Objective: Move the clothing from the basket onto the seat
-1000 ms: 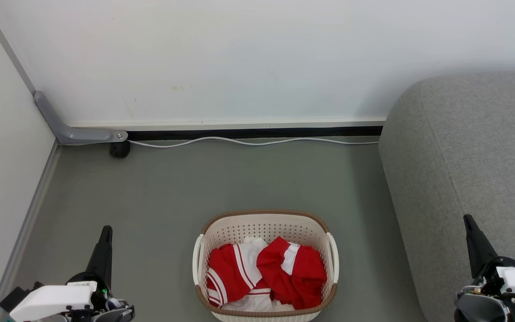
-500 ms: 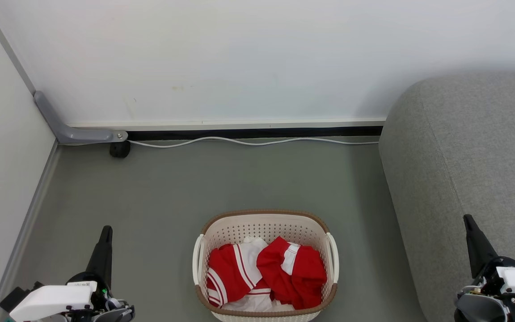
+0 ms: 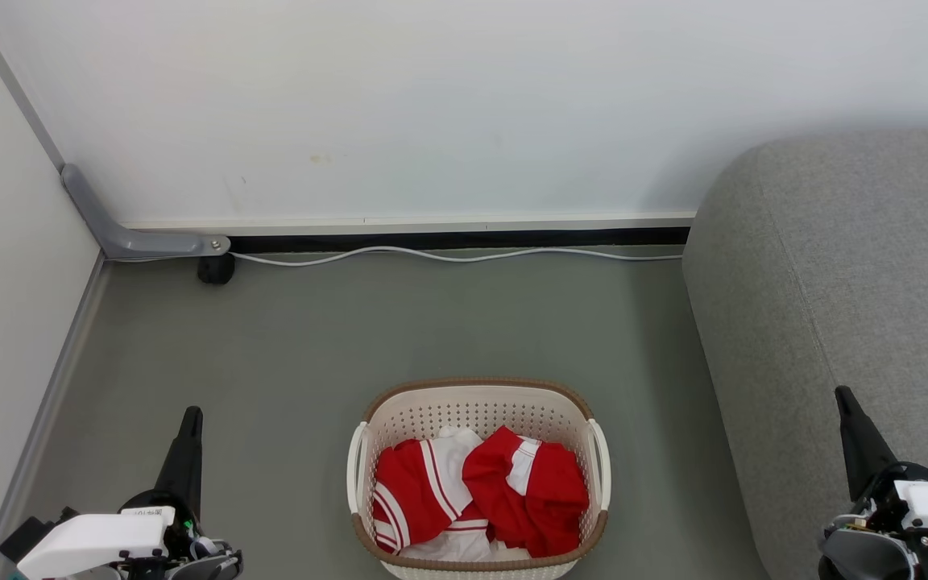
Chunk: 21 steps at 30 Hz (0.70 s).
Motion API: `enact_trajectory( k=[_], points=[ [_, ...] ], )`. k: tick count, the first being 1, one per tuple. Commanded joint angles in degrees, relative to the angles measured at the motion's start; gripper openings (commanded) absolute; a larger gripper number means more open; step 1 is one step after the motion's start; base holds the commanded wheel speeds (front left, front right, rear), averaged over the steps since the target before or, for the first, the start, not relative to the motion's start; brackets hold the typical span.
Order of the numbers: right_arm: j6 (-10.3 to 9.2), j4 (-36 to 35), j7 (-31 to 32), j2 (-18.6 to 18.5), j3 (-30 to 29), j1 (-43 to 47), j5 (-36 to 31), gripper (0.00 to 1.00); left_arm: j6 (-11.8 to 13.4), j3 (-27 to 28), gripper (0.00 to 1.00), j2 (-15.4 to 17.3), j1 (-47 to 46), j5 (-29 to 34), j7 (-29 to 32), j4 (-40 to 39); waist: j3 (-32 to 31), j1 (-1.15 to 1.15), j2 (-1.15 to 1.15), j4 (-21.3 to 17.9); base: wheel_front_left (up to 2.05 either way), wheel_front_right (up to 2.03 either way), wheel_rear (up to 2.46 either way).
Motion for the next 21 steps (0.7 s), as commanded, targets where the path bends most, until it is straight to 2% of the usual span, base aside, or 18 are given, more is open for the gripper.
enact_trajectory(
  k=[1, 21],
  points=[
    [0.1, -1.79, 0.42, -0.57, 1.02, -0.95, 0.66, 0.0, -0.42, 1.83, 0.0, 0.98, -3.32, -0.22, 0.32, -1.69, 0.0, 0.0, 0.0, 0.0, 0.0, 0.0, 0.0],
    [0.1, -1.79, 0.42, -0.57, 1.02, -0.95, 0.66, 0.0, -0.42, 1.83, 0.0, 0.98, -3.32, -0.22, 0.32, -1.69, 0.0, 0.0, 0.0, 0.0, 0.0, 0.0, 0.0]
  ],
)
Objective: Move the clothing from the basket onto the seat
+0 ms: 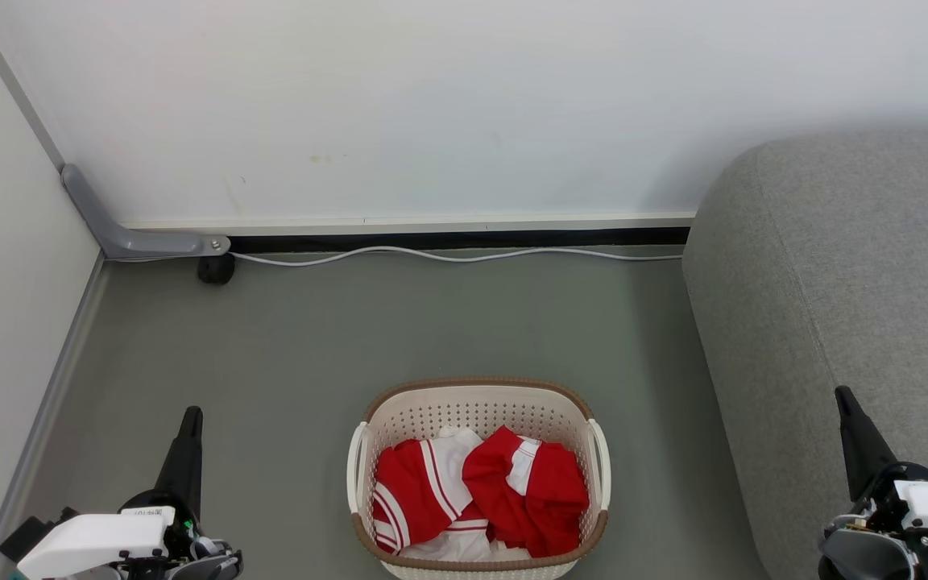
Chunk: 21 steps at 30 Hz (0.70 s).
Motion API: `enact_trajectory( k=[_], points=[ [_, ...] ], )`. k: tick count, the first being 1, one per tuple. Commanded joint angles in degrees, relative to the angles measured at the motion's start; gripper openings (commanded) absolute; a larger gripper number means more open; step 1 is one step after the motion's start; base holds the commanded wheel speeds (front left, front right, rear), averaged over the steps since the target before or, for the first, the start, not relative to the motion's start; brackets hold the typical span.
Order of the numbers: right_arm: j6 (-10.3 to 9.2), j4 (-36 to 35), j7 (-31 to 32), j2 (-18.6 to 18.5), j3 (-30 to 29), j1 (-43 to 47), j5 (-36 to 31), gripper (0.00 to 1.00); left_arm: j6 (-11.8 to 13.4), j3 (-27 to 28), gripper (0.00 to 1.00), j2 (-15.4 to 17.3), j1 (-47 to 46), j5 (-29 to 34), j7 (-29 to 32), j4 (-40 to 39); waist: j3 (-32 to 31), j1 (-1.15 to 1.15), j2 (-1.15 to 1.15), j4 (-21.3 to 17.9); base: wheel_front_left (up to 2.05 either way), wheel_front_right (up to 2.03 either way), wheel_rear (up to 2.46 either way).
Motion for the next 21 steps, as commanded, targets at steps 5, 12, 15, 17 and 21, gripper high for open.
enact_trajectory(
  k=[5, 12, 15, 17, 21],
  points=[
    [0.1, -1.79, 0.42, -0.57, 1.02, -0.95, 0.66, 0.0, -0.42, 1.83, 0.0, 0.98, -3.32, -0.22, 0.32, -1.69, 0.0, 0.0, 0.0, 0.0, 0.0, 0.0, 0.0],
    [0.1, -1.79, 0.42, -0.57, 1.02, -0.95, 0.66, 0.0, -0.42, 1.83, 0.0, 0.98, -3.32, -0.22, 0.32, -1.69, 0.0, 0.0, 0.0, 0.0, 0.0, 0.0, 0.0],
    [0.01, 0.9, -0.02, 0.25, 0.16, 0.25, -0.05, 1.0, 0.05, -0.05, 1.0, -0.3, 0.39, 0.01, -0.06, 0.92, 0.01, 0.0, 0.0, 0.0, 0.0, 0.0, 0.0],
    [0.0, 2.38, -0.03, 0.85, 0.37, 1.36, -0.07, 1.0, 0.08, -0.12, 1.0, -0.98, 1.67, 0.01, -0.06, 2.46, 0.03, 0.0, 0.0, 0.0, 0.0, 0.0, 0.0],
    [0.0, 2.32, -0.3, 0.76, 0.77, 0.53, -0.38, 1.0, 0.06, -0.03, 1.0, -0.85, 0.81, 0.16, -0.35, 2.71, 0.13, 0.05, 0.0, 0.0, 0.0, 0.0, 0.0]
  ],
)
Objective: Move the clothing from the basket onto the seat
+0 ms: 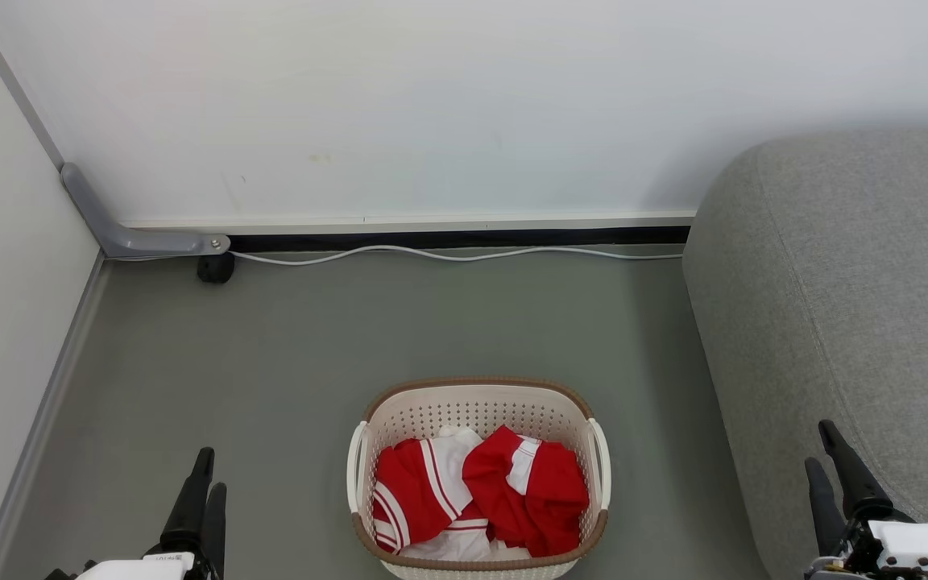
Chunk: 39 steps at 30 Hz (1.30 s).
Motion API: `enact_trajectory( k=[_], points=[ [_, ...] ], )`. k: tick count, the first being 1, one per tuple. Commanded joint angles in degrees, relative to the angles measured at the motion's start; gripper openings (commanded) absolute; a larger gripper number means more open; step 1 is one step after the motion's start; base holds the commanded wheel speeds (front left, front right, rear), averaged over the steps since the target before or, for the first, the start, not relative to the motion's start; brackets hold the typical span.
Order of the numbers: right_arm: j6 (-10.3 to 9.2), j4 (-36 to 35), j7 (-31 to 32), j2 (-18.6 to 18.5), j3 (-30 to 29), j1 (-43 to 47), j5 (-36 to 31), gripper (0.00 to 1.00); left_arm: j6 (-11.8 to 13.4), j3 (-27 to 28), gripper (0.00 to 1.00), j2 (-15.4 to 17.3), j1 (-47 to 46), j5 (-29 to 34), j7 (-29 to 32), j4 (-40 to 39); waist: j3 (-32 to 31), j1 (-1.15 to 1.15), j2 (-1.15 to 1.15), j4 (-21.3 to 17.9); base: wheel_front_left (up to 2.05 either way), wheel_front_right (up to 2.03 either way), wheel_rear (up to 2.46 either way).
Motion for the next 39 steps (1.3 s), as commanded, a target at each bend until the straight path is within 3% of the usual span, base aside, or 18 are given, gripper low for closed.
enact_trajectory(
  k=[1, 25, 39],
  points=[
    [0.17, -1.5, -0.36, -0.83, 0.25, -2.51, -0.35, 1.0, -0.03, 0.18, 1.0, 0.65, -2.8, 0.19, -0.3, -1.31, -0.08, 0.09, 0.0, -0.02, 0.0, 0.0, 0.0],
    [0.19, 0.02, -4.06, -3.05, 5.74, -7.73, -2.89, 1.0, -0.12, -1.77, 1.0, 2.51, -7.14, 3.13, -3.96, -0.09, 0.52, 0.0, 0.0, -0.22, 0.0, 0.0, 0.0],
    [0.2, 2.13, -7.27, -5.38, 10.64, -11.74, -12.58, 1.0, -0.18, -3.57, 1.0, 4.64, -9.63, 15.47, -7.21, 0.71, 0.85, 0.0, 0.0, -0.35, 0.0, 0.0, 0.0]
  ],
)
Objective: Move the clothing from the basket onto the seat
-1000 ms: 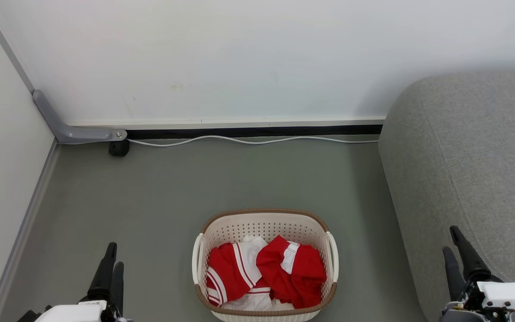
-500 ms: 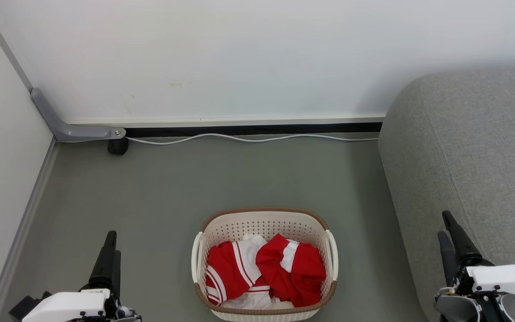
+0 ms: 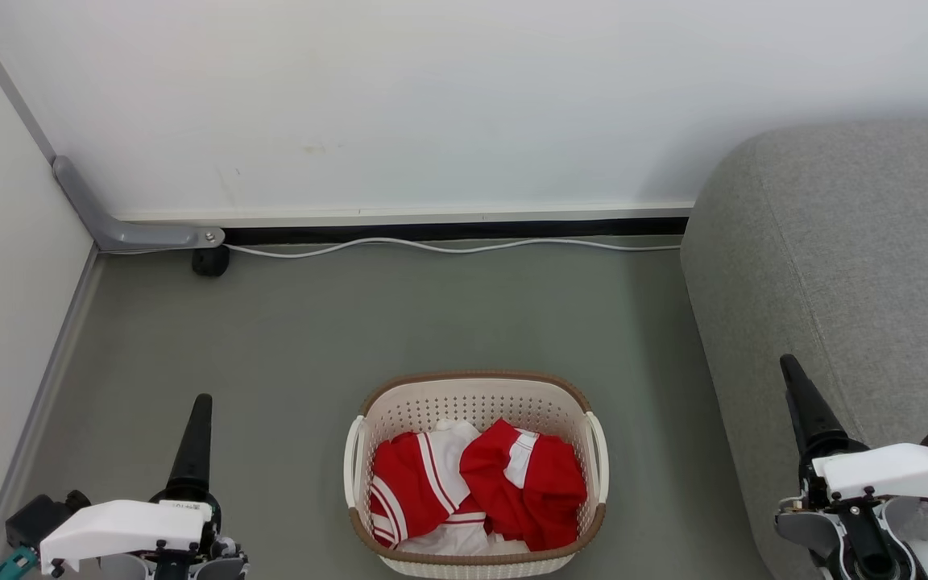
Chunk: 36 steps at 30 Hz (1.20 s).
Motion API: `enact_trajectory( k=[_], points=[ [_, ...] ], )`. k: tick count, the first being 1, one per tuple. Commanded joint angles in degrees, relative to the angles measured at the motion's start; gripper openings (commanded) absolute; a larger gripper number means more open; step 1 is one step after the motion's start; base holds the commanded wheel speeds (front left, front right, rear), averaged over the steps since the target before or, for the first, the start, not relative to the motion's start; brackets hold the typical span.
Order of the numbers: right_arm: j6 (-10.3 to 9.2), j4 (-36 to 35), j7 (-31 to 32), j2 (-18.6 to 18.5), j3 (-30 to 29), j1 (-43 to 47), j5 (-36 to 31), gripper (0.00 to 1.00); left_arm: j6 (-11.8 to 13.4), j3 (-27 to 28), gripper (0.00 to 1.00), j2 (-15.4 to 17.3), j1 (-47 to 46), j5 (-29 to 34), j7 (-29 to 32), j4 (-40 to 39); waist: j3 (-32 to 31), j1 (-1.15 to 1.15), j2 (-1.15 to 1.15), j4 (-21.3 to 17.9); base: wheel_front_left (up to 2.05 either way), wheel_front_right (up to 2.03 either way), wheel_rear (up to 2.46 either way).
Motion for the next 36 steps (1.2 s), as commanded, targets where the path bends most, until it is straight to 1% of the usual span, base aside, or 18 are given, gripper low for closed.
enact_trajectory(
  k=[1, 17, 19, 20, 36],
  points=[
    [0.2, -1.19, -0.79, -1.03, 1.01, -3.38, -1.87, 1.0, -0.19, 0.77, 1.0, 1.0, -3.64, 1.89, -0.72, -1.19, 0.03, -0.01, 0.0, -0.02, 0.0, 0.0, 0.0],
    [0.21, 2.01, -3.48, -1.46, 3.62, -6.49, -17.73, 1.0, -0.25, -0.04, 1.0, 2.02, -5.53, 19.7, -3.42, -0.53, 0.35, -0.01, 0.0, -0.46, 0.0, 0.0, 0.0],
    [0.21, 2.51, -3.82, -1.53, 4.18, -6.93, -19.47, 1.0, -0.26, -0.05, 1.0, 2.14, -5.83, 21.59, -3.76, -0.29, 0.44, -0.01, 0.0, -0.47, 0.0, 0.0, 0.0],
    [0.21, 2.51, -3.82, -1.53, 4.18, -6.93, -19.47, 1.0, -0.26, -0.05, 1.0, 2.14, -5.83, 21.59, -3.76, -0.29, 0.44, -0.01, 0.0, -0.47, 0.0, 0.0, 0.0],
    [0.23, 5.25, -6.5, -2.12, 6.73, -10.06, -31.62, 1.0, -0.32, 0.23, 1.0, 2.82, -7.92, 35.62, -6.45, 0.98, 0.49, -0.01, 0.0, -0.55, 0.0, 0.0, 0.0]
  ],
)
